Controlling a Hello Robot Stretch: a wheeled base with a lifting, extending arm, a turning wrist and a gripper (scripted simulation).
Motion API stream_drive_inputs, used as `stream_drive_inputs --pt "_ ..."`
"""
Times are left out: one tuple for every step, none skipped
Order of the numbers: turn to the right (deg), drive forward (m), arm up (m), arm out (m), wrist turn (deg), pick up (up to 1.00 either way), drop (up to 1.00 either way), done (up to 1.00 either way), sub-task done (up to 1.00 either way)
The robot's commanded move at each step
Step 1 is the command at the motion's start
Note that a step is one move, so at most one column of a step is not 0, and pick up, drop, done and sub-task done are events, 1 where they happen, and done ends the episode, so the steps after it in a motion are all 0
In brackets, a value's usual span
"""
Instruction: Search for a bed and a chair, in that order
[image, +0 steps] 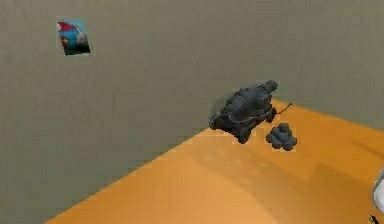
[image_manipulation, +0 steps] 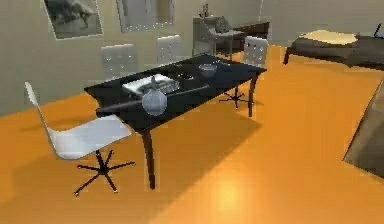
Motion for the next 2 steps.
stream_drive_inputs --pt "45.0 0.00 0.00 0.00 0.0 0.00 0.00 0.00 0.00" --pt "45.0 0.00 0.00 0.00 0.0 0.00 0.00 0.00 0.00"
